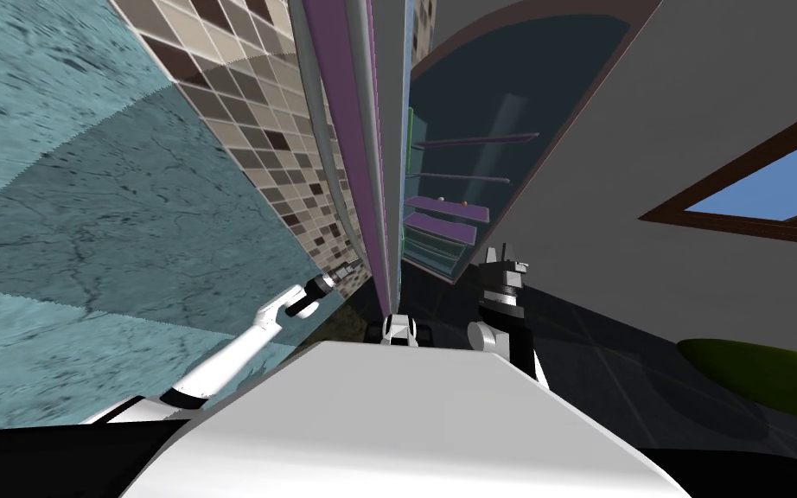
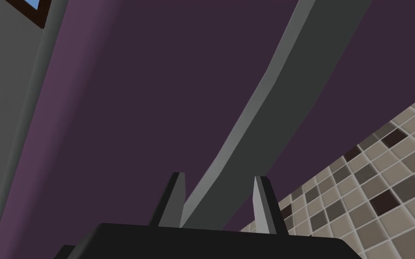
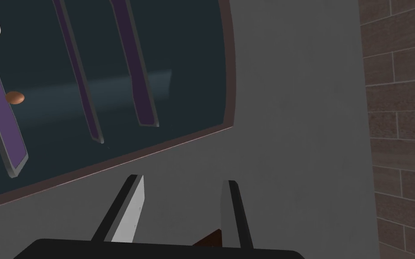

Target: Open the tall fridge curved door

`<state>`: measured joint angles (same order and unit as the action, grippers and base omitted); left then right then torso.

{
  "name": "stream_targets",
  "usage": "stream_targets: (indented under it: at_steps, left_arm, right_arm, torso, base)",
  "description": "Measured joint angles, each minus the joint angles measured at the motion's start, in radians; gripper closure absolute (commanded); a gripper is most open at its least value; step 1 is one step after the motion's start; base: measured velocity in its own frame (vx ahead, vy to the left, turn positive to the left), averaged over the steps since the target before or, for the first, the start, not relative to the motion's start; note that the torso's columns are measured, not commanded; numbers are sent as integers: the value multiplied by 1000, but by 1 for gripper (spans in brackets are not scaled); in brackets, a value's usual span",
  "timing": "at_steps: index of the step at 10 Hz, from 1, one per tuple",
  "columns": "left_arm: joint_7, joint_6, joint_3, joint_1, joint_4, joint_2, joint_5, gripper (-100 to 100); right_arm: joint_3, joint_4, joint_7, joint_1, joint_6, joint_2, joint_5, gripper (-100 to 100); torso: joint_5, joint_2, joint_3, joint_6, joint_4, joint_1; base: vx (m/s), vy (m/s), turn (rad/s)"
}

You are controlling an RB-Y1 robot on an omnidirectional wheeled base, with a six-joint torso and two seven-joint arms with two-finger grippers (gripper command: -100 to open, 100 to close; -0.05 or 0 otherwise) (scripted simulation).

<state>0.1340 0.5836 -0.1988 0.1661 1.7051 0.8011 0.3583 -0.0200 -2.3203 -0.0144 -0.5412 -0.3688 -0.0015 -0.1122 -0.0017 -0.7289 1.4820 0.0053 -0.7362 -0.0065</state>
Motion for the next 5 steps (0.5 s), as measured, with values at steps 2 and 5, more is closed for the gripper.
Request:
stream_targets:
  at_steps: [2, 5]
  left_arm:
    - [4, 9, -2, 5, 16, 10, 2, 100]
    - [5, 22, -12, 8, 20, 12, 5, 100]
  right_arm:
    - [0, 0, 0, 0, 0, 0, 0, 0]
    - [0, 0, 0, 0, 0, 0, 0, 0]
  torso:
    - [1, -8, -6, 1, 0, -3]
    - [-1, -10, -7, 0, -1, -8]
  base:
    - [-3, 208, -14]
    - [2, 64, 12]
